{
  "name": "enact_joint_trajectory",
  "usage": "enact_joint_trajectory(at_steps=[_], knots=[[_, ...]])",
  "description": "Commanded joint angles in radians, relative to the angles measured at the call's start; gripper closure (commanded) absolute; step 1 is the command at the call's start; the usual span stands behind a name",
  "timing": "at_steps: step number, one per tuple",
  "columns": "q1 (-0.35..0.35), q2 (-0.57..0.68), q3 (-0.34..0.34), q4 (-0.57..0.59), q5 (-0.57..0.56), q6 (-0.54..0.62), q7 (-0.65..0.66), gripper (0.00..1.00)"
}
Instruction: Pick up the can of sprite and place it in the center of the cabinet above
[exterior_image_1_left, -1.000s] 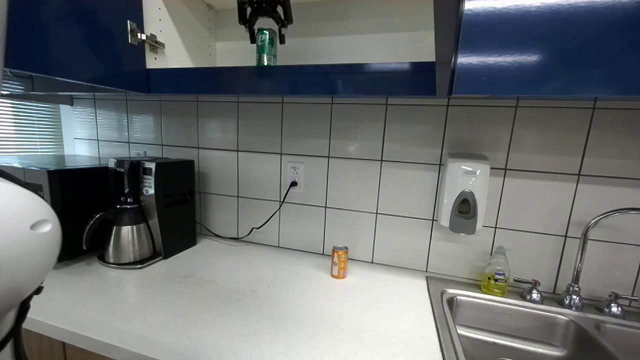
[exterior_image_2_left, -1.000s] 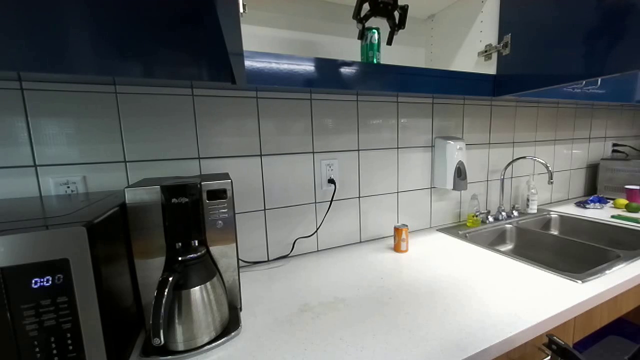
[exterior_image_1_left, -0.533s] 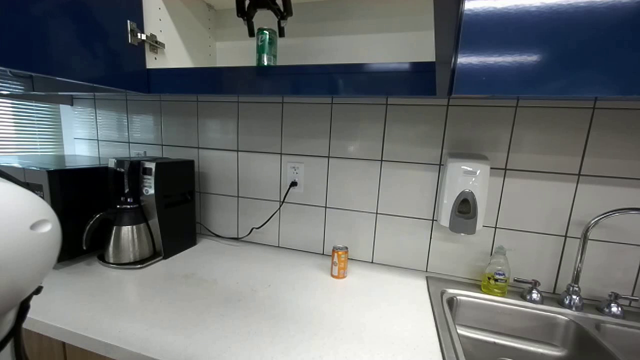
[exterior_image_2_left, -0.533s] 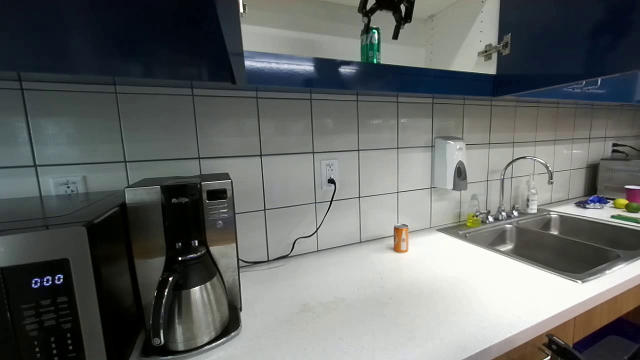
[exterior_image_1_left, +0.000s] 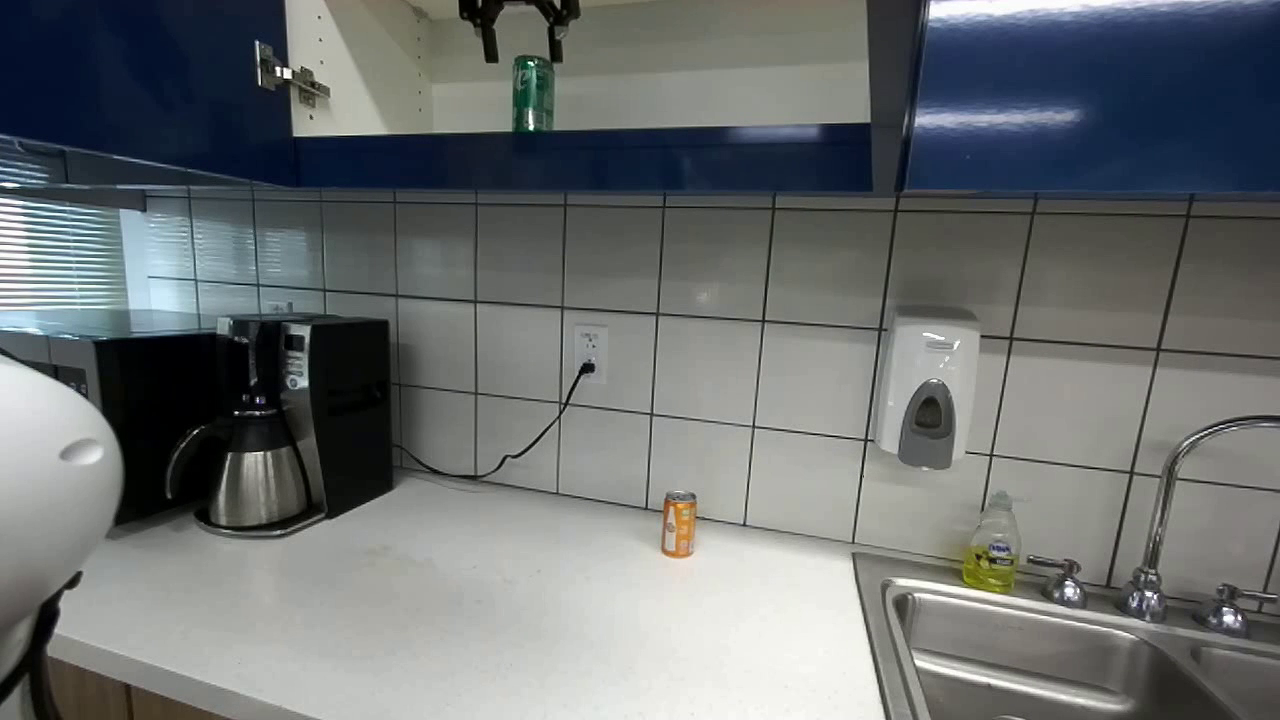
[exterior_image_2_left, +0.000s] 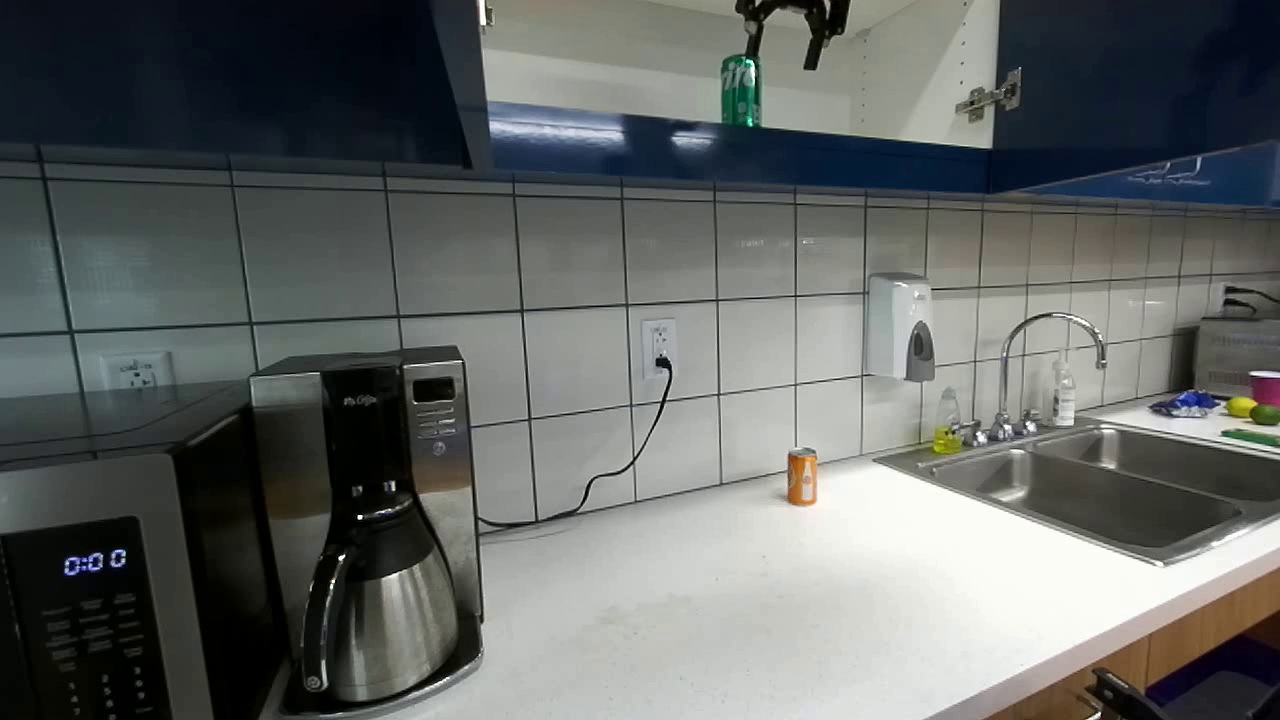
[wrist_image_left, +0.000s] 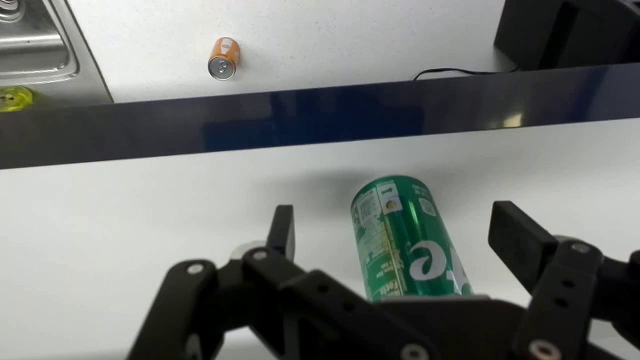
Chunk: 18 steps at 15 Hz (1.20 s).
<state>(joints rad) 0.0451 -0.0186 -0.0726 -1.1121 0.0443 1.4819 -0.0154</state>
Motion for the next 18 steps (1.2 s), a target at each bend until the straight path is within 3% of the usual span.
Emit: enact_joint_trajectory(at_steps=[1, 10, 18], knots=[[-0.005, -0.131, -0.009, -0.173, 0.010, 0.037, -0.059, 0.00], [0.002, -0.357, -0.034, -0.532, 0.011, 0.170, -0.128, 0.00], [-0.011, -0.467, -0.032, -0.795, 0.051, 0.320, -0.184, 0.00]])
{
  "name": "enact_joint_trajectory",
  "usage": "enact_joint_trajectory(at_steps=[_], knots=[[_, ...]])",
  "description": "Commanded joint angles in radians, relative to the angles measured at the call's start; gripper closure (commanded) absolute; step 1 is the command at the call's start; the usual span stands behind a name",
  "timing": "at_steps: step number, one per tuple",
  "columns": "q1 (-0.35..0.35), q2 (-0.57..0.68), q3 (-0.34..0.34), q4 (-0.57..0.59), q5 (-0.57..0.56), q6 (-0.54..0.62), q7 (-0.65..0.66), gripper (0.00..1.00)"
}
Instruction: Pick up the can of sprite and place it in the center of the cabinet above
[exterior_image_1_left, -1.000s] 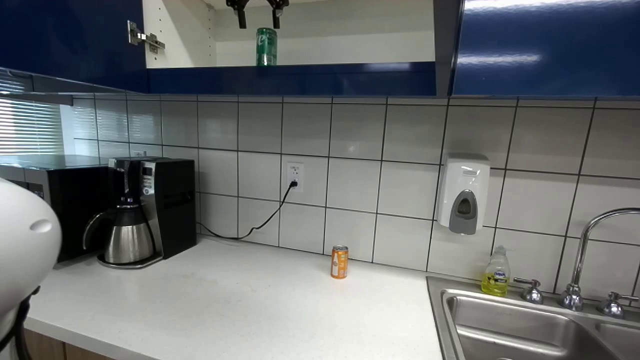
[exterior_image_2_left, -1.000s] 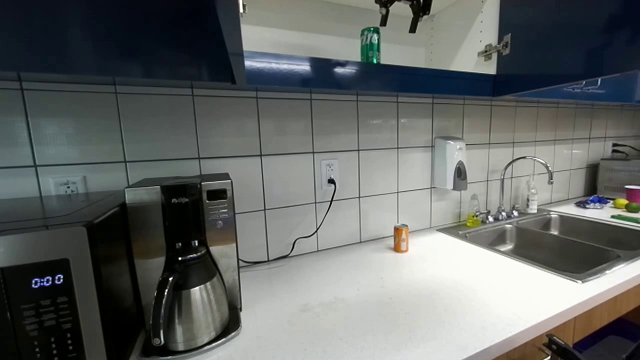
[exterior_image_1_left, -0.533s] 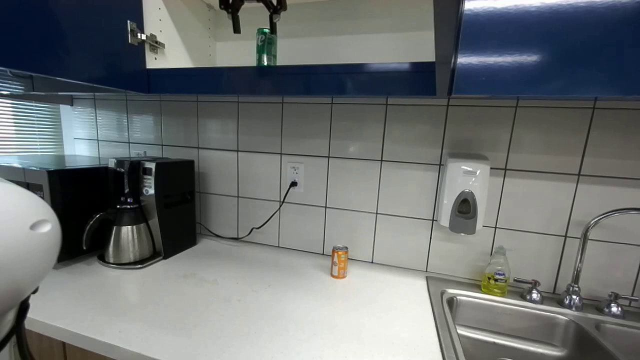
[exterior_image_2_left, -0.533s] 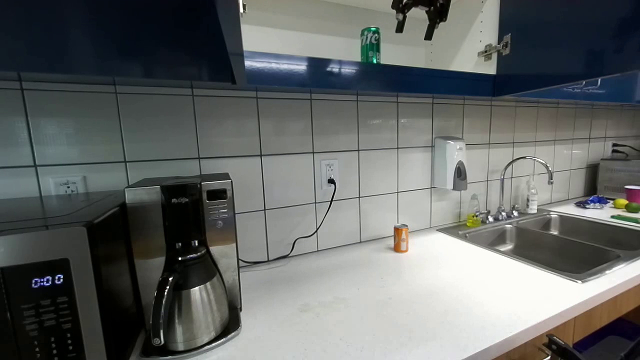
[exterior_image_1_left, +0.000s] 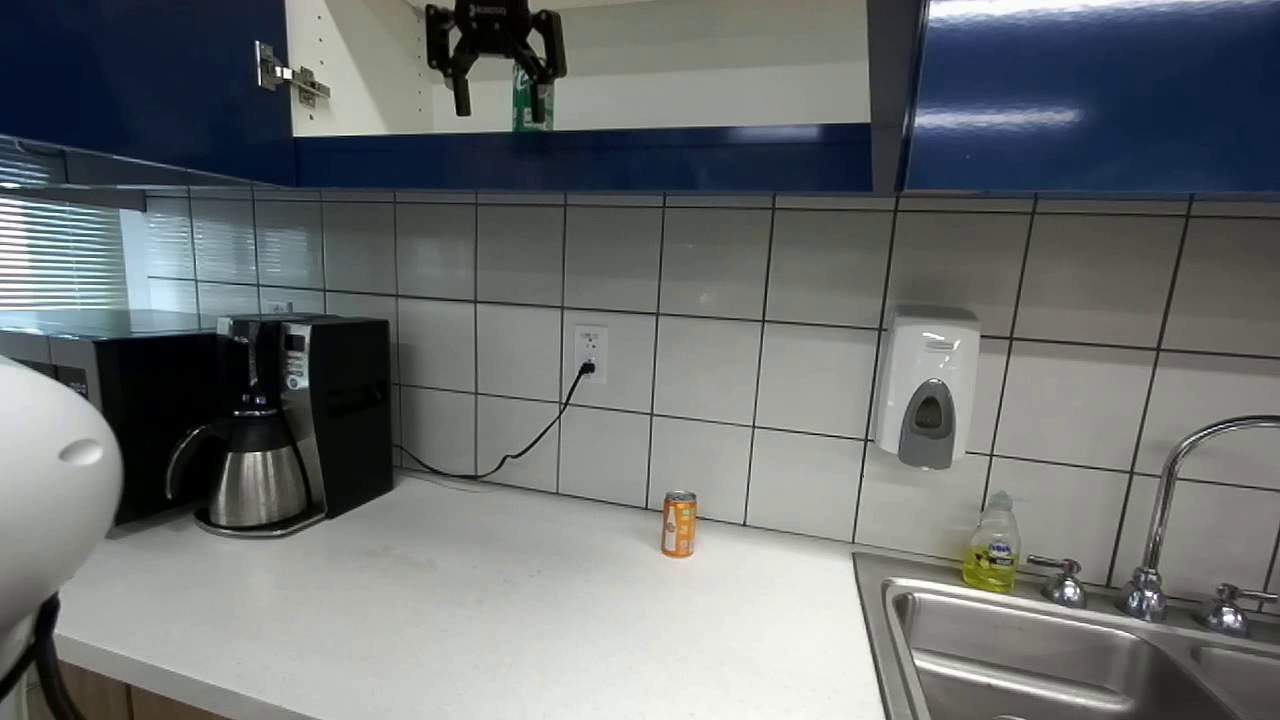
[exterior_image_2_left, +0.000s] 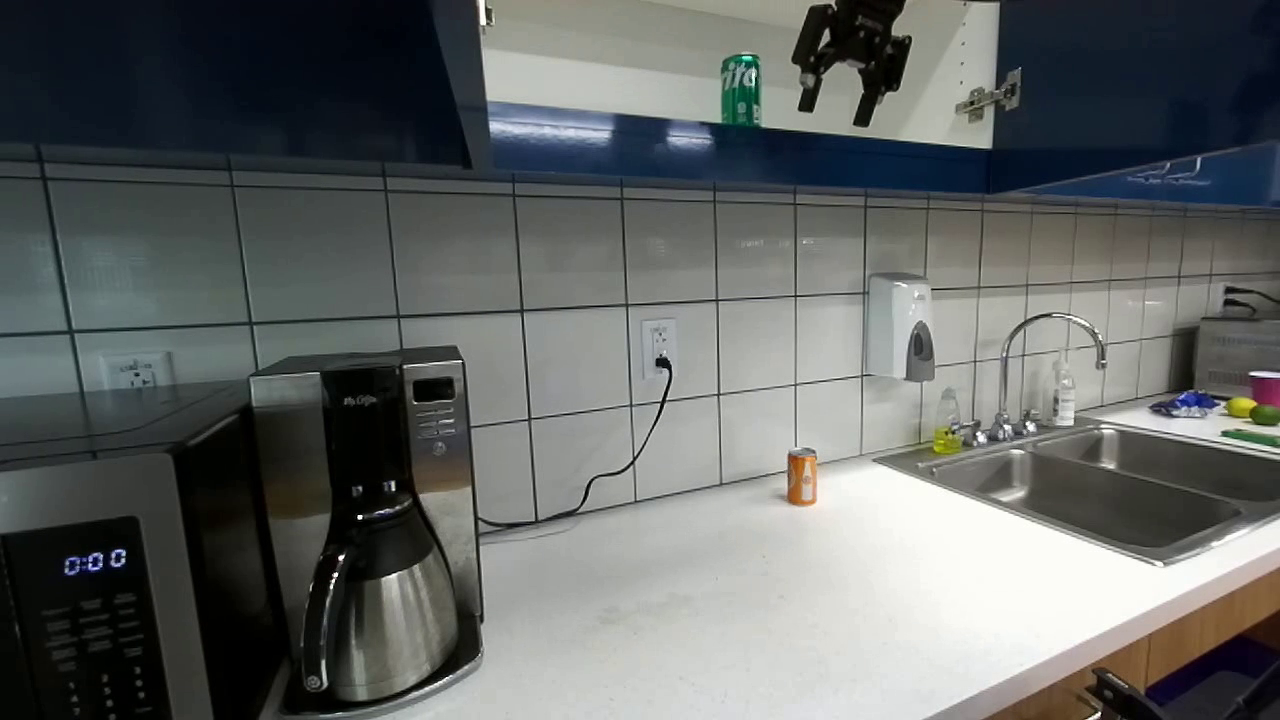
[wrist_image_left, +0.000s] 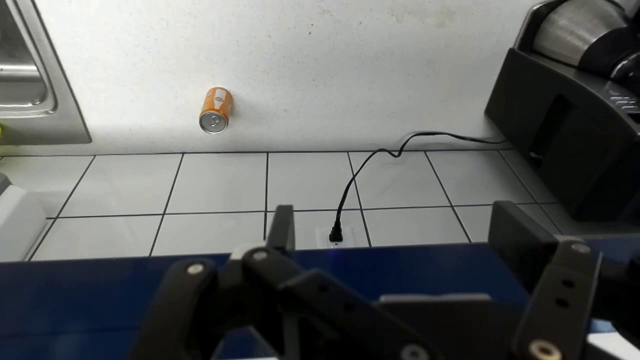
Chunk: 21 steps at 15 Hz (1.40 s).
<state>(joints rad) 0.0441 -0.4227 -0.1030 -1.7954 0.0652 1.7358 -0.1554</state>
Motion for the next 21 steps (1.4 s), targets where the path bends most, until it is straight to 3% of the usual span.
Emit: enact_joint_trajectory(at_steps=[1, 7, 13, 14, 21], knots=[[-0.008, -0.072, -0.004, -0.144, 0.037, 0.083, -0.051, 0.00], [-0.004, -0.117, -0.004, -0.298, 0.044, 0.143, -0.086, 0.00], [0.000, -0.146, -0.005, -0.379, 0.041, 0.168, -0.110, 0.00], [-0.008, -0.109, 0.003, -0.338, 0.032, 0.140, -0.078, 0.00], [-0.007, -0.125, 0.002, -0.361, 0.032, 0.150, -0.085, 0.00]])
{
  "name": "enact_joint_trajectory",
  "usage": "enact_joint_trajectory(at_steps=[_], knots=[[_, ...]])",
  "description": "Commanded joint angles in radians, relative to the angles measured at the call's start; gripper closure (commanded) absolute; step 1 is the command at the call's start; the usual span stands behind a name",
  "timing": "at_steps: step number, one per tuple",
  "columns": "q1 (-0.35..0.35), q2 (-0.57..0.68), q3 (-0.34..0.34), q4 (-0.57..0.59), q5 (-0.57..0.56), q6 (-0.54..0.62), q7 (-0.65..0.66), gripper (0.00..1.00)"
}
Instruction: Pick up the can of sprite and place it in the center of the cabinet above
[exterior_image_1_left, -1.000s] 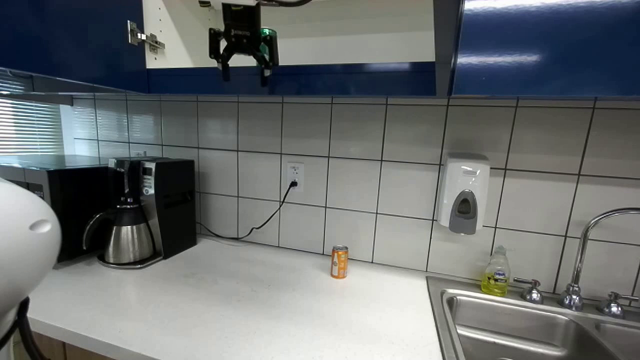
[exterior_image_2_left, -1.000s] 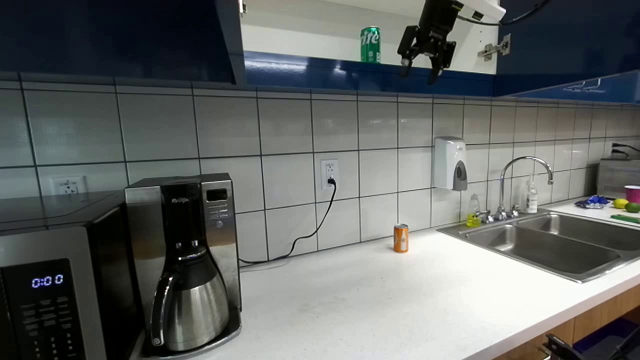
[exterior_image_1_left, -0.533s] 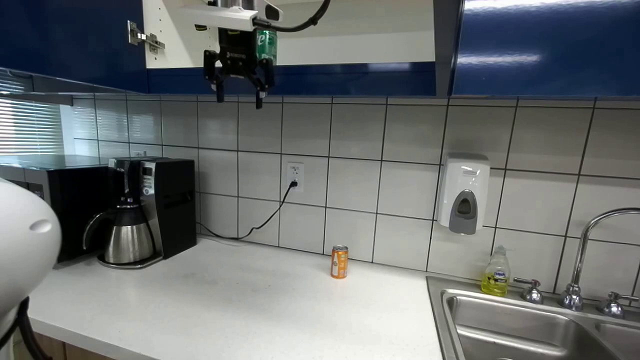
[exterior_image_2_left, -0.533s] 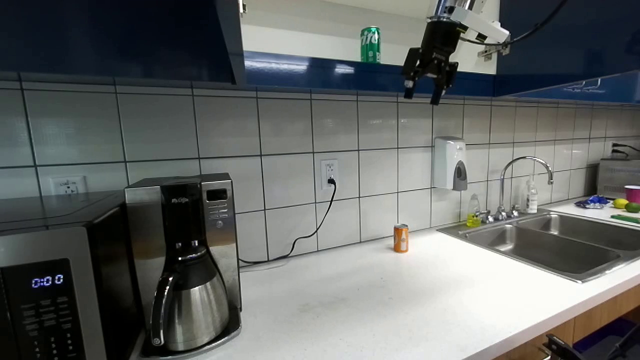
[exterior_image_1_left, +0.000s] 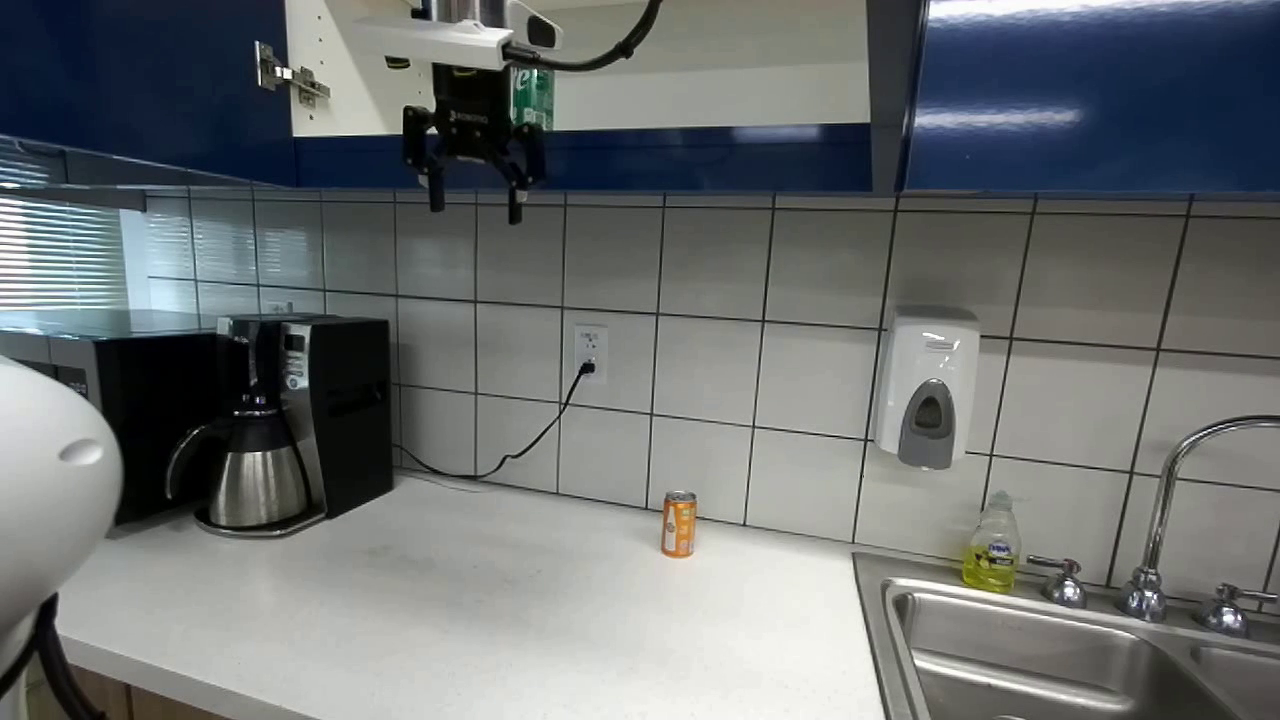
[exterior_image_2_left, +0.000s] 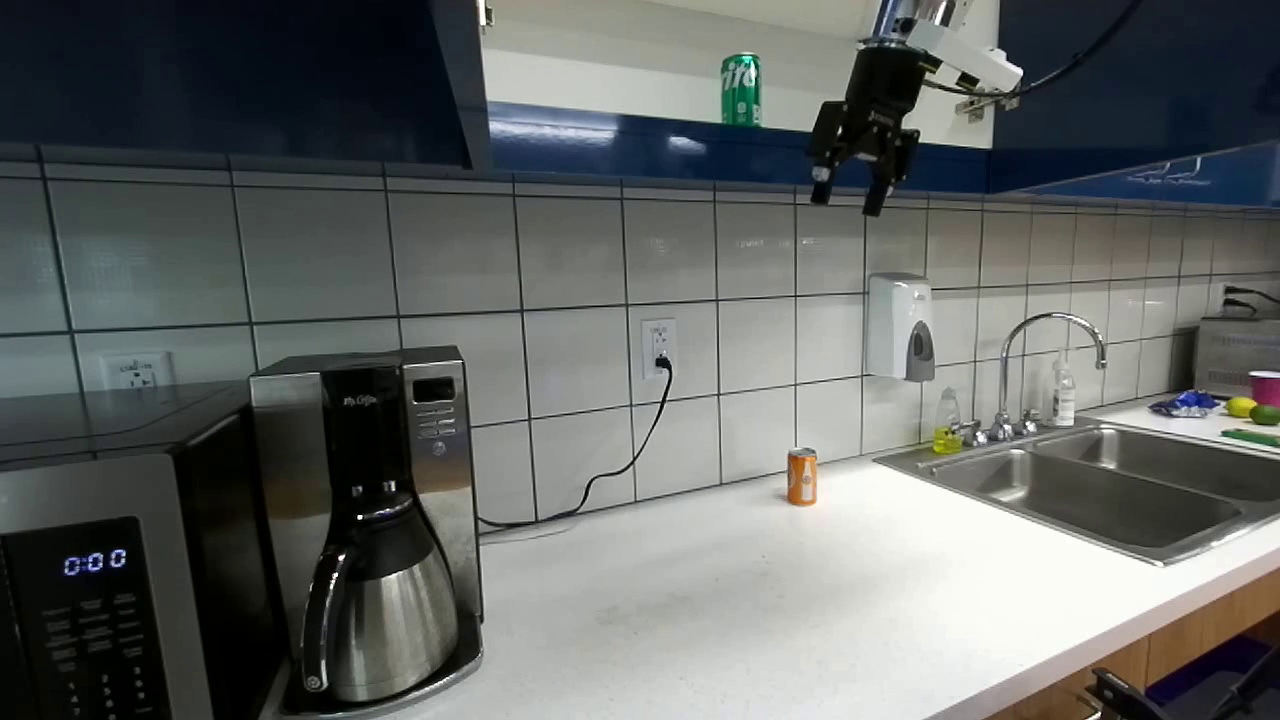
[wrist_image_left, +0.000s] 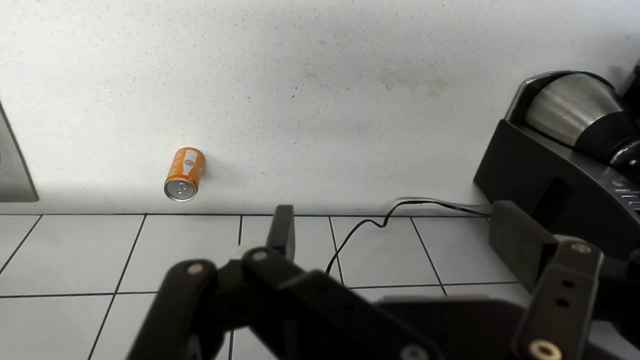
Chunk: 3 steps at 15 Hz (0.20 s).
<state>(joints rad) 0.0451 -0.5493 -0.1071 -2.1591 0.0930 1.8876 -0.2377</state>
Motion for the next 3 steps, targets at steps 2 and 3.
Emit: enact_joint_trajectory(at_steps=[2, 3], knots=[[-0.008, 0.001, 0.006, 0.002, 0.004, -0.002, -0.003, 0.00], [-0.008, 0.001, 0.006, 0.002, 0.004, -0.002, -0.003, 0.00]])
